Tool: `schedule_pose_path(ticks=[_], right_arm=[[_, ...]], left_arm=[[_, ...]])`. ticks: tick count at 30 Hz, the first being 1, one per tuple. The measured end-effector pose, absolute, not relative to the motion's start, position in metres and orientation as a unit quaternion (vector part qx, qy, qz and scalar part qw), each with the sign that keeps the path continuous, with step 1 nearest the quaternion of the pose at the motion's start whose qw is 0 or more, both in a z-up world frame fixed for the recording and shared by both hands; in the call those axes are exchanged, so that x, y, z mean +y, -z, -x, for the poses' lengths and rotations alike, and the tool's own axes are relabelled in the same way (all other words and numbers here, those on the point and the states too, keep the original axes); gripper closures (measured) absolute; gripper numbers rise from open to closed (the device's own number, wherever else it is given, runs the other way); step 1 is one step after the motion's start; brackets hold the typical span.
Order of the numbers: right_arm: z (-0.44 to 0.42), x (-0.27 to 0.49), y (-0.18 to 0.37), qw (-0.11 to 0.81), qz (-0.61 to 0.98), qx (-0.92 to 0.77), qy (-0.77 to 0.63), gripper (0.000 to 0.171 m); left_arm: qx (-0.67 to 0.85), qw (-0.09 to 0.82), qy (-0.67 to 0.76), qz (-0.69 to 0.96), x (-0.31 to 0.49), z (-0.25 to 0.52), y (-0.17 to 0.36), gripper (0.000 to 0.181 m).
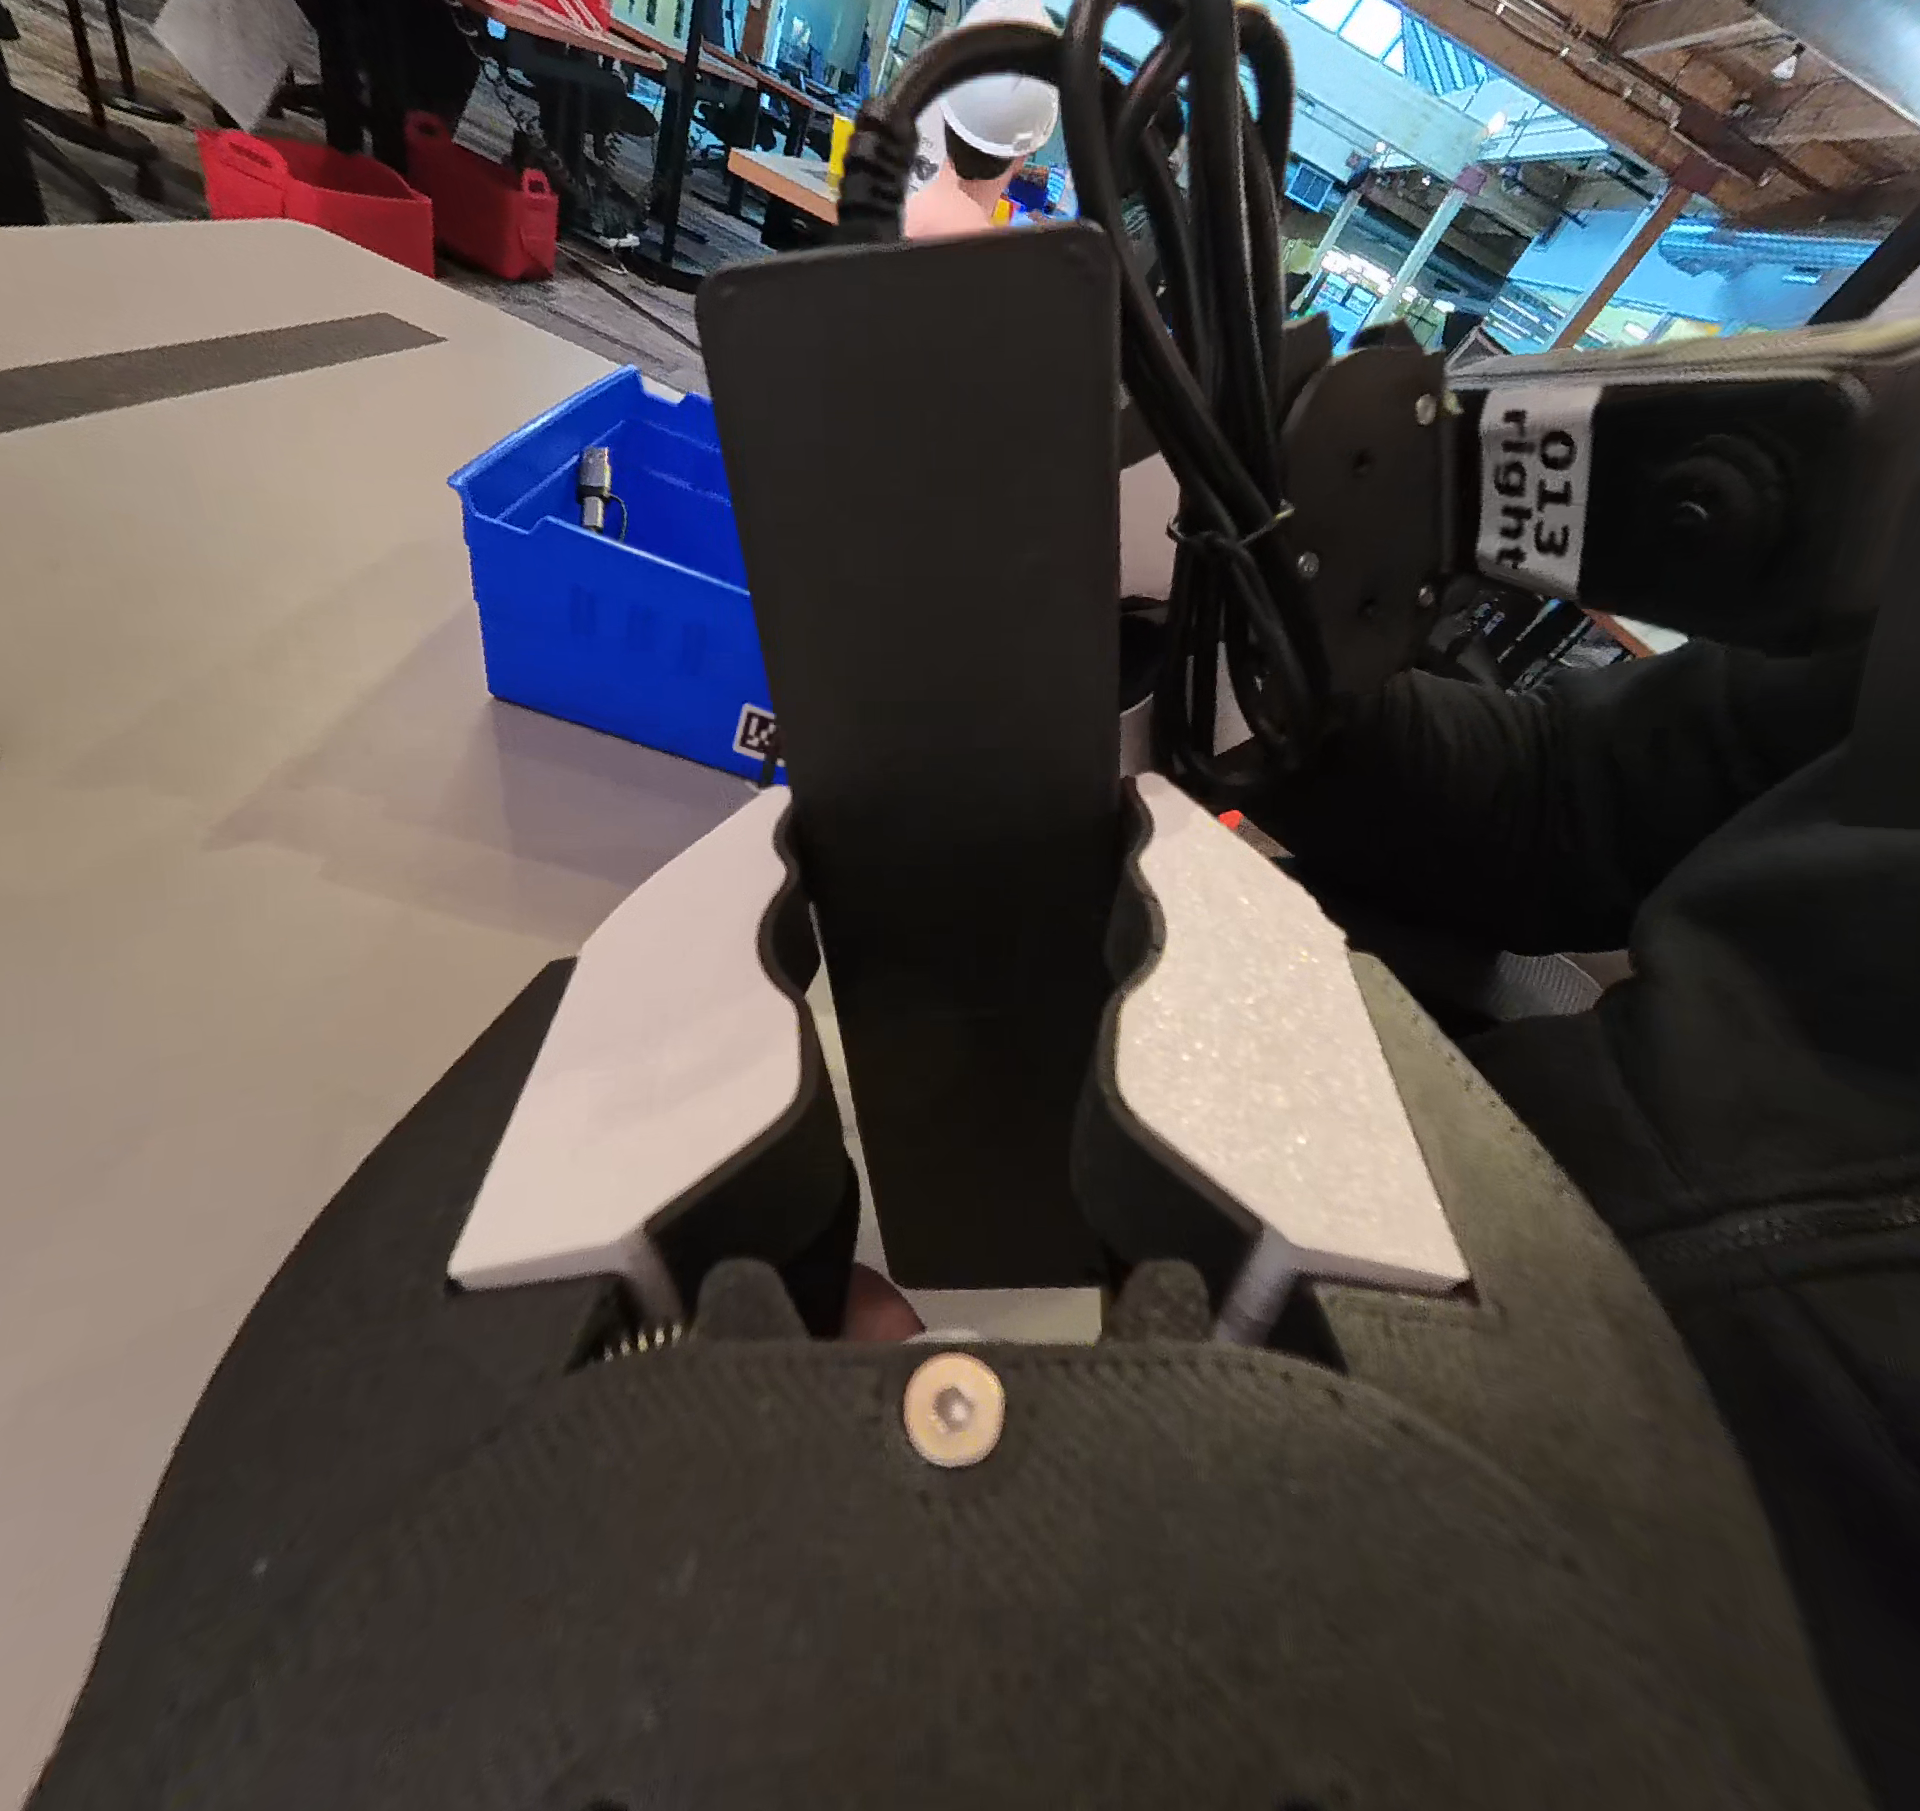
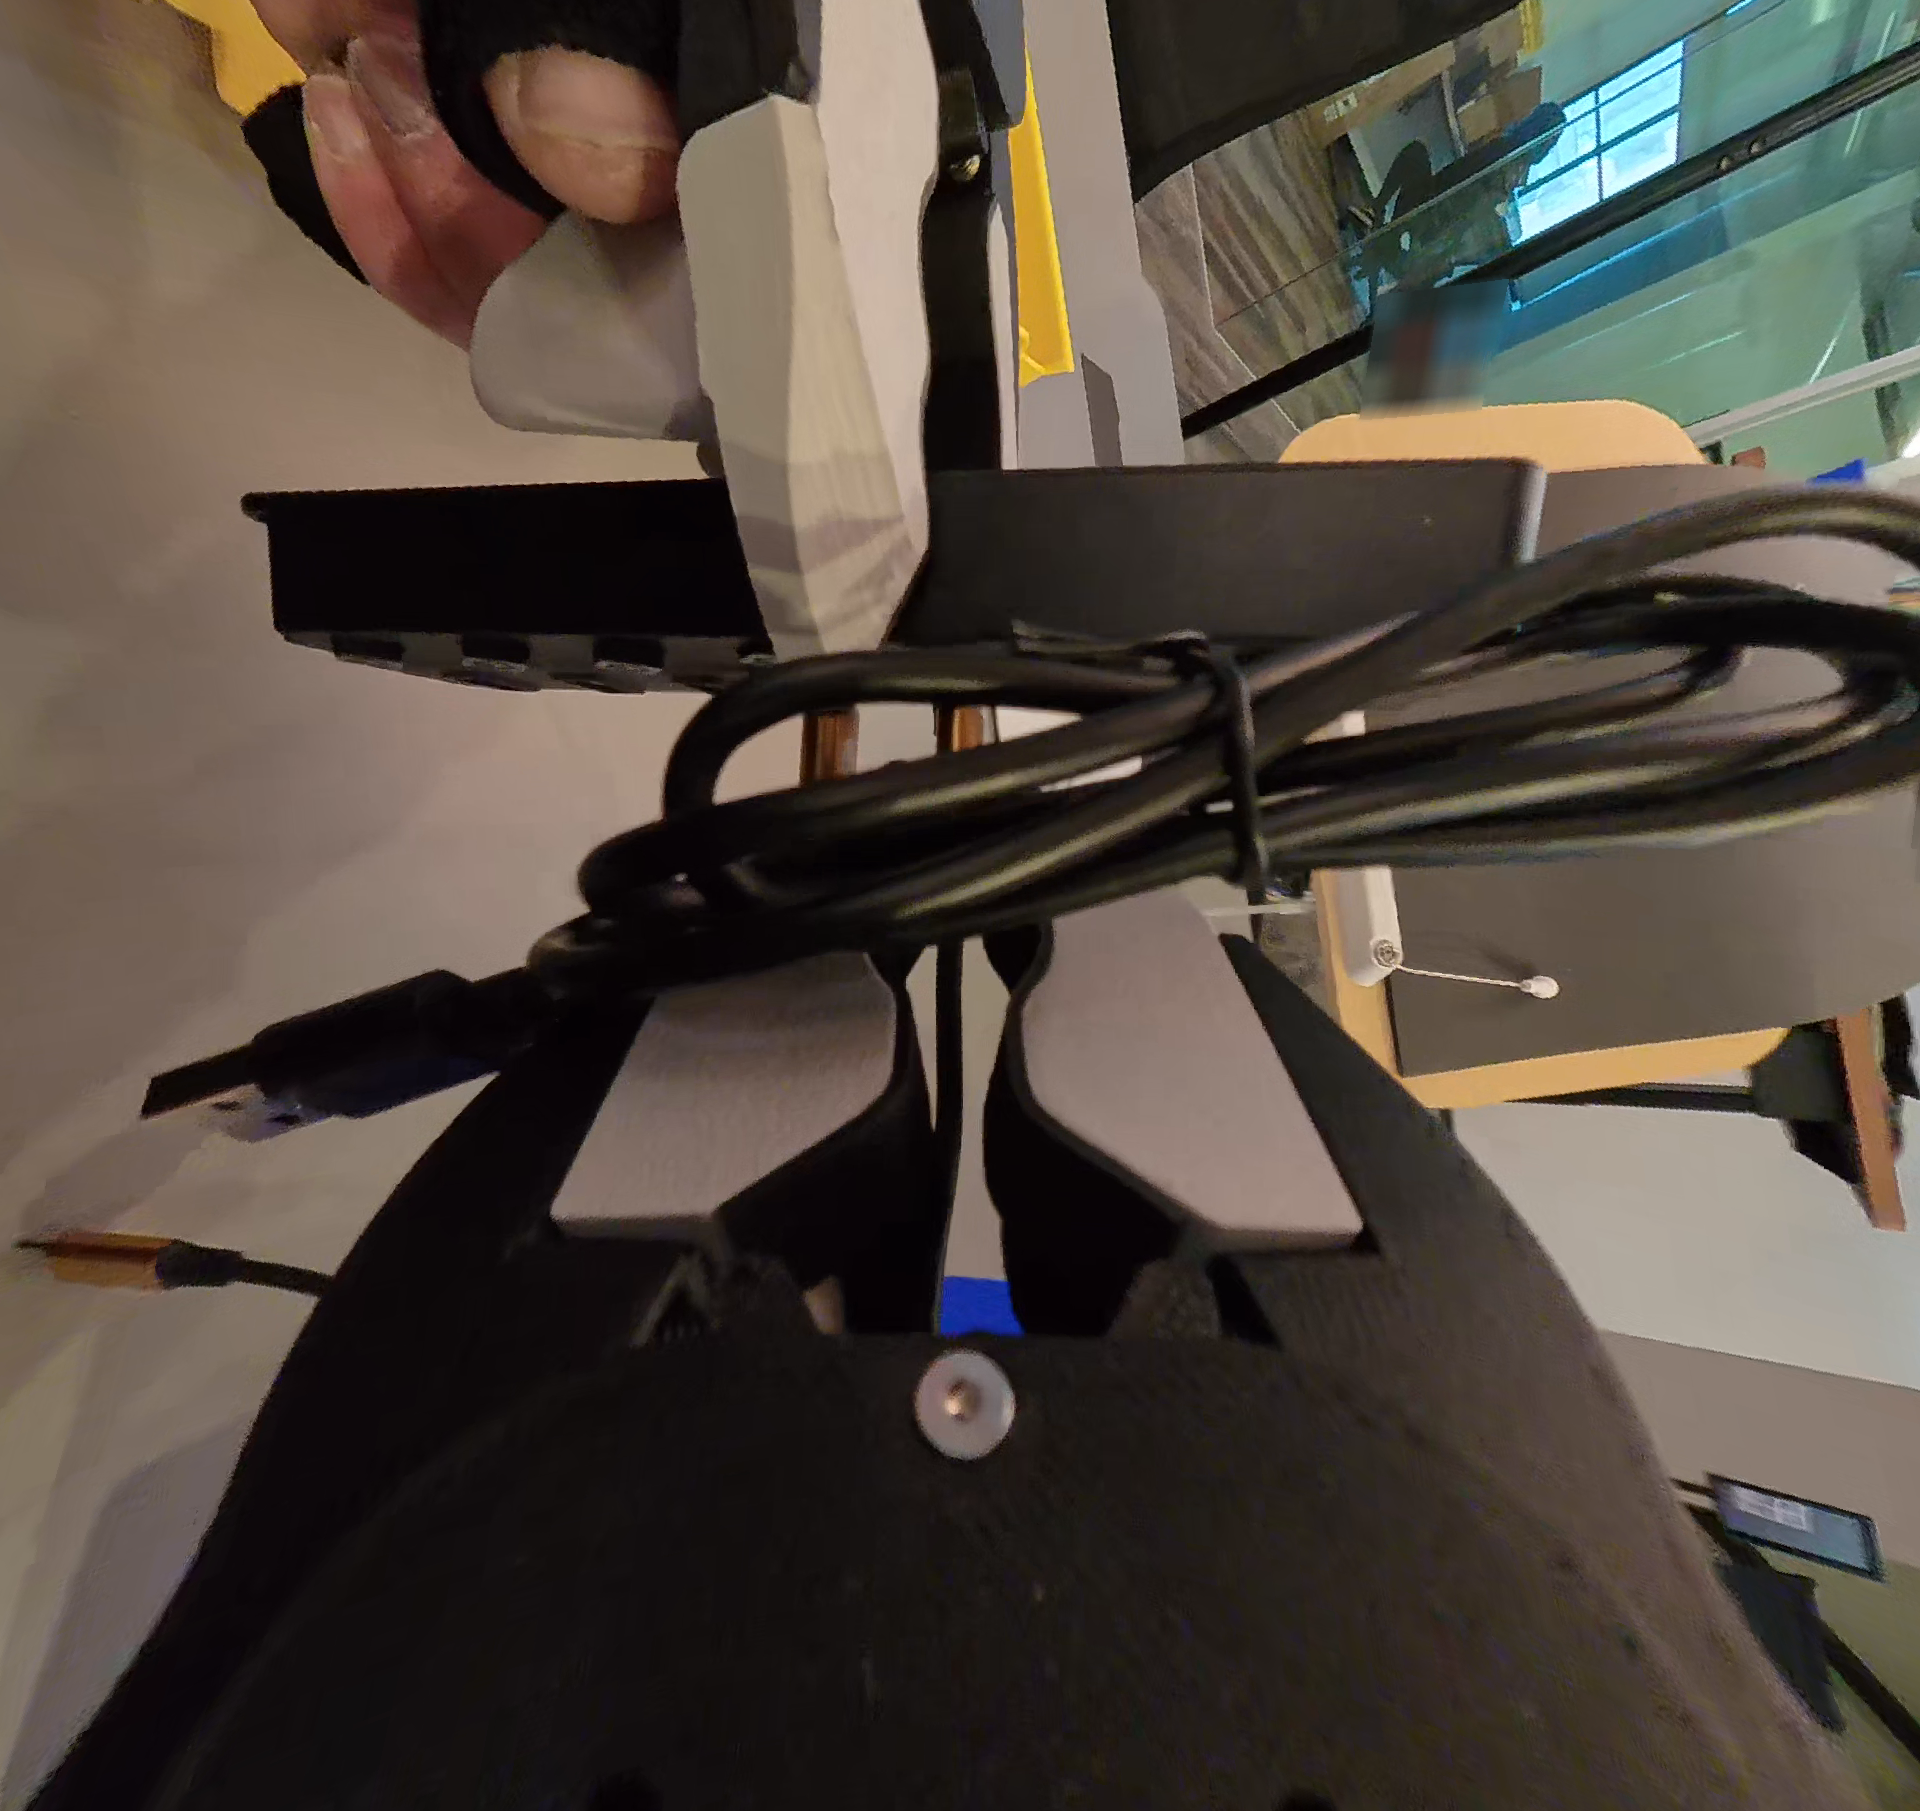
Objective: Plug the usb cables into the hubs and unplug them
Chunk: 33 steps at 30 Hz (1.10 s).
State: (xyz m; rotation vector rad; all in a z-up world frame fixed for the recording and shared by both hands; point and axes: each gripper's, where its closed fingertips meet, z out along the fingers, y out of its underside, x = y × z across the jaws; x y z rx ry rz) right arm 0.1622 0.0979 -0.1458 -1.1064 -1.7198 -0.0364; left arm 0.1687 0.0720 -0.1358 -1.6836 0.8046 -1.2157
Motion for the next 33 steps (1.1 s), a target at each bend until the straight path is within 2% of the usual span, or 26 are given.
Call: schedule_pose_path(ticks=[19,23,33], right_arm=[[-0.163,0.086,0.13,0.525,0.469,-0.71,-0.02,0.163],[-0.162,0.081,0.137,0.512,0.472,-0.717,-0.026,0.157],[-0.167,0.087,0.136,0.52,0.454,-0.722,0.04,0.165]], left_arm=[[0.327,0.448,0.531,0.641,0.063,-0.17,0.119,0.127],[0.343,0.448,0.518,0.643,0.06,-0.174,0.119,0.127],[0.335,0.444,0.521,0.647,0.061,-0.176,0.122,0.127]])
